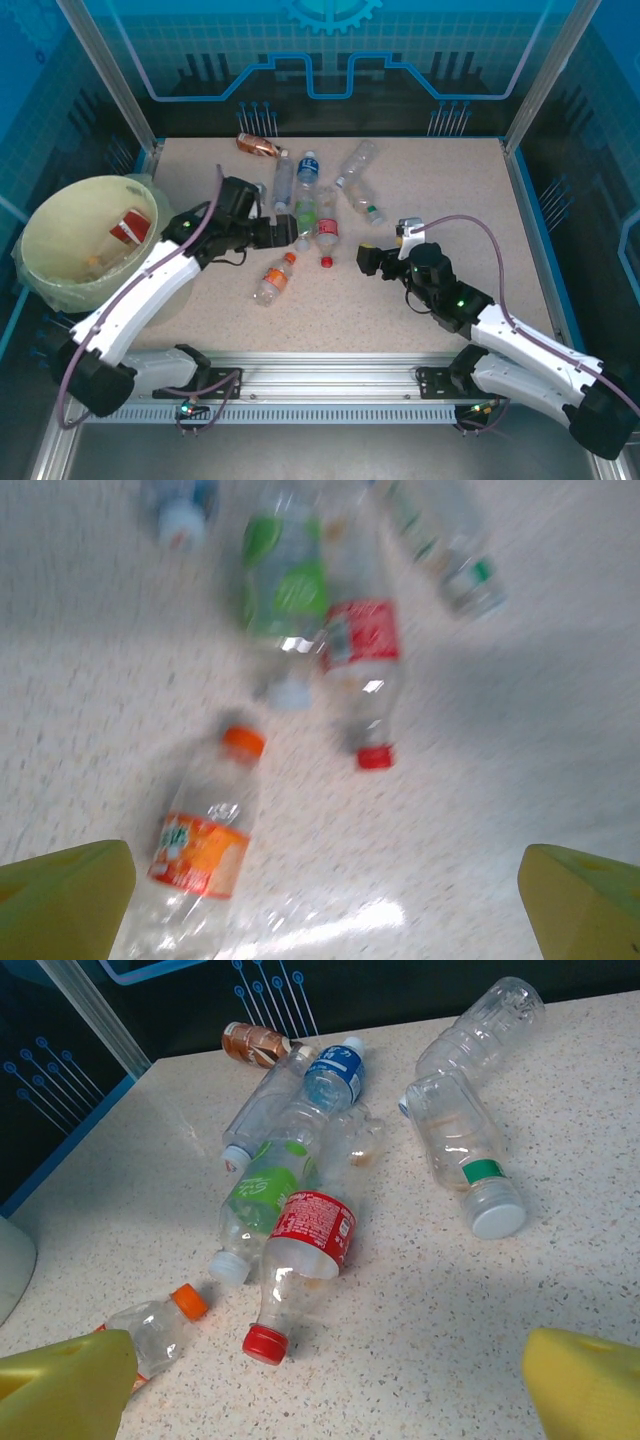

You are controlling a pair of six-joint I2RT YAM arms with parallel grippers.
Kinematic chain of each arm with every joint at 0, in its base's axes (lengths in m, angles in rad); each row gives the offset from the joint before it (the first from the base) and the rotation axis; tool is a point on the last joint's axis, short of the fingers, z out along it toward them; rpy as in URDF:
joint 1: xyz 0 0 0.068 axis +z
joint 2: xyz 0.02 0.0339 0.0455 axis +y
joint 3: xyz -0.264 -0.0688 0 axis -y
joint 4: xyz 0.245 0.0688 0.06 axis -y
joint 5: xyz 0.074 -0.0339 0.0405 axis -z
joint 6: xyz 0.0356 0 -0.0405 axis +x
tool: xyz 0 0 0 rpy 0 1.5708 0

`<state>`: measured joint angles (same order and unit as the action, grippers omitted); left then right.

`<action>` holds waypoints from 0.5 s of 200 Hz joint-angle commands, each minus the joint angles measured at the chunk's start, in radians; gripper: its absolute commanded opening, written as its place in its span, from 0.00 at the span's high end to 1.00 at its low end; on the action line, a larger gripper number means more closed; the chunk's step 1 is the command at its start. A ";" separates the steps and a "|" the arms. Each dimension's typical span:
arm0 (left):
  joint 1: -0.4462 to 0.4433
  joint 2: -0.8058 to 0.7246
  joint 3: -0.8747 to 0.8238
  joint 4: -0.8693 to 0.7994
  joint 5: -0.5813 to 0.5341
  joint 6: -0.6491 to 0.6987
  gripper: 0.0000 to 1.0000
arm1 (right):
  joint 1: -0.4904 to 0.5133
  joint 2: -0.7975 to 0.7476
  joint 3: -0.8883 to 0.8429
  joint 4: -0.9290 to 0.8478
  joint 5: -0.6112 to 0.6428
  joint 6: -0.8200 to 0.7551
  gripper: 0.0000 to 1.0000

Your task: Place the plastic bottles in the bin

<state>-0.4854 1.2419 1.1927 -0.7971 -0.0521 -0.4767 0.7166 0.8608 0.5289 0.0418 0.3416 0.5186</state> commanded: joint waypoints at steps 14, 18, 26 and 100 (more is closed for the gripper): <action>-0.033 0.114 -0.021 -0.065 0.007 0.072 0.01 | -0.017 -0.033 -0.024 0.017 0.031 -0.017 0.00; -0.034 0.127 -0.025 -0.060 0.007 0.075 0.01 | -0.017 -0.035 -0.025 0.017 0.032 -0.017 0.00; -0.036 0.154 -0.032 -0.050 0.008 0.079 0.01 | -0.018 -0.039 -0.027 0.013 0.033 -0.016 0.00; -0.061 0.390 -0.040 -0.028 -0.056 0.080 0.01 | -0.019 -0.083 -0.049 -0.023 0.048 0.004 0.00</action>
<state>-0.5285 1.5890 1.1622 -0.8261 -0.0837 -0.4149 0.7120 0.8028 0.5022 0.0349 0.3637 0.5133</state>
